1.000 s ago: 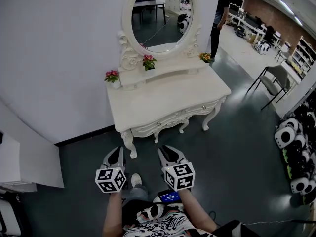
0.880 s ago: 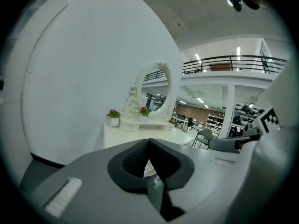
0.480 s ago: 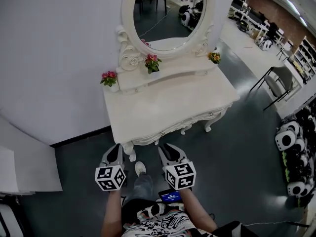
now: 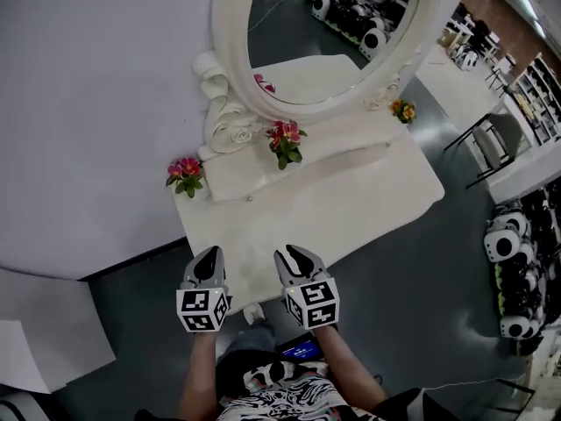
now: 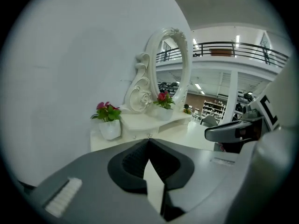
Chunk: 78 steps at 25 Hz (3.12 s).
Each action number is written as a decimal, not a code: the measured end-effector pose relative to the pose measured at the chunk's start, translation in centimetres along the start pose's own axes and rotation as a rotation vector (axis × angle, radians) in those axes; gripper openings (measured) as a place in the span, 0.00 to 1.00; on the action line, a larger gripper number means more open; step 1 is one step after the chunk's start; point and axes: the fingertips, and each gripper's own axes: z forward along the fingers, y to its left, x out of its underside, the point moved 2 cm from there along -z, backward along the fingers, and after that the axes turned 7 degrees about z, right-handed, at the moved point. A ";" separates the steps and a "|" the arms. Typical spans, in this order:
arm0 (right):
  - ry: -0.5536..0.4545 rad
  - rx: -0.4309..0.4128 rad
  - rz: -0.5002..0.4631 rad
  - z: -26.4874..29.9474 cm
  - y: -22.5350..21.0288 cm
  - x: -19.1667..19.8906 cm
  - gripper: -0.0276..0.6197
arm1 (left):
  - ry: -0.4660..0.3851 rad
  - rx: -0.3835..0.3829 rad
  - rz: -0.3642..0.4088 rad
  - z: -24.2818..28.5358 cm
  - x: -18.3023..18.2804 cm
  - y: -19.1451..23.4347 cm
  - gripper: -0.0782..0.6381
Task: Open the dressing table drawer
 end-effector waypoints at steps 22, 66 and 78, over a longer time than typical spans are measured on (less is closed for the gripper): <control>0.131 -0.034 -0.042 15.3 -1.3 -1.6 0.23 | 0.081 0.019 -0.045 10.1 1.4 5.9 0.11; 0.109 0.056 -0.010 8.0 -3.1 2.1 0.04 | -0.015 0.017 -0.083 5.3 0.0 2.8 0.11; -0.027 -0.018 0.005 -0.7 -0.7 -0.7 0.04 | -0.087 -0.013 -0.042 -0.3 -3.6 -3.0 0.11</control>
